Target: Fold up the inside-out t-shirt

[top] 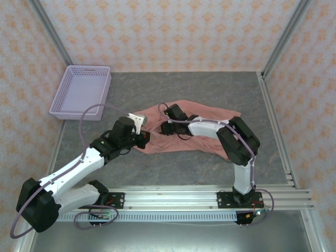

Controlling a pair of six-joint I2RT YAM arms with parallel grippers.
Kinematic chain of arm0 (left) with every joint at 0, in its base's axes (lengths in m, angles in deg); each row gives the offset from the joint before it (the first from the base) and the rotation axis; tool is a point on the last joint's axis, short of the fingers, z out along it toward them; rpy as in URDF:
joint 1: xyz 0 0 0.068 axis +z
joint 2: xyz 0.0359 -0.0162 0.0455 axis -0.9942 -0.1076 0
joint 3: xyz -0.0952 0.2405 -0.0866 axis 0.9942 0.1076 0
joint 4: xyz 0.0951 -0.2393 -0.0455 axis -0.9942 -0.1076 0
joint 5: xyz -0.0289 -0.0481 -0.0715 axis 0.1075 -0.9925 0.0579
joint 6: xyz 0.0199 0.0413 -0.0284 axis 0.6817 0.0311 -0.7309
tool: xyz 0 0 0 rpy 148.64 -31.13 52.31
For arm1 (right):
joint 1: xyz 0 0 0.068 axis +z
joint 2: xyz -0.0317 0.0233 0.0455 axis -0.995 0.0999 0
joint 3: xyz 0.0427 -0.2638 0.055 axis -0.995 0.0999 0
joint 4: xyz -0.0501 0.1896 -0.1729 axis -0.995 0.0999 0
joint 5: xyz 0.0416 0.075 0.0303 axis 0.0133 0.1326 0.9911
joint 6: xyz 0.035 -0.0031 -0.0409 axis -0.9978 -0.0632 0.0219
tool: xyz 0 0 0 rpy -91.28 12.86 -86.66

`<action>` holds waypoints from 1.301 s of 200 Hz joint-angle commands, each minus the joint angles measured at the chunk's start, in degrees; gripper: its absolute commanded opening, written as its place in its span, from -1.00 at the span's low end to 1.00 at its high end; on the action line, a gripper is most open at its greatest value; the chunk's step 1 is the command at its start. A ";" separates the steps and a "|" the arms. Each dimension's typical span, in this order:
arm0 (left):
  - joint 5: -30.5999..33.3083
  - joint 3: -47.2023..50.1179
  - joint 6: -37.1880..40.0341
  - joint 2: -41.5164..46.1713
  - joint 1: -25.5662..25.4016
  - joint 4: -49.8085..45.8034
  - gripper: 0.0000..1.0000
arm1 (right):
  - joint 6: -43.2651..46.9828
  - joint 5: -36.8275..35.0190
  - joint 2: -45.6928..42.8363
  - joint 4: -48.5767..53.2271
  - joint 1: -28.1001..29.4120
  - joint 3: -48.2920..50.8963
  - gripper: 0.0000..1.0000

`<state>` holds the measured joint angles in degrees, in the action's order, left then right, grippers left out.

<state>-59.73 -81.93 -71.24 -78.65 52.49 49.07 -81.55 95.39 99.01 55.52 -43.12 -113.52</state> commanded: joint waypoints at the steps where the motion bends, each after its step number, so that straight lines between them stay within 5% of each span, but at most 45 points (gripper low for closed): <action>1: 3.59 1.10 -1.67 1.58 0.34 1.59 -1.00 | -0.46 -0.18 -3.38 -3.54 -1.57 0.14 -0.99; 71: 8.25 4.26 -1.86 -1.01 0.43 4.74 -1.00 | -7.33 33.38 -27.45 -16.77 -10.87 17.23 -1.00; 106: 7.66 3.37 -0.89 -5.60 0.33 4.98 -1.00 | -1.03 41.65 -33.35 -9.46 -13.95 20.64 -1.00; 144: 8.69 -0.72 -0.53 -14.86 -0.09 -1.47 -1.00 | 2.18 40.02 -37.90 -0.53 -15.89 25.32 -1.00; 197: 2.18 4.55 5.25 -4.81 -5.49 11.35 0.24 | 0.77 37.23 -38.19 -0.87 -15.86 29.37 -1.00; 260: -0.69 -9.96 19.22 -23.50 -9.80 4.39 0.43 | 2.84 36.33 -37.97 -0.43 -15.87 28.80 -1.00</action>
<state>-58.92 -86.50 -59.35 -95.46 43.29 56.44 -80.90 132.76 62.09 55.23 -58.84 -84.14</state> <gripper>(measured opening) 0.717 0.046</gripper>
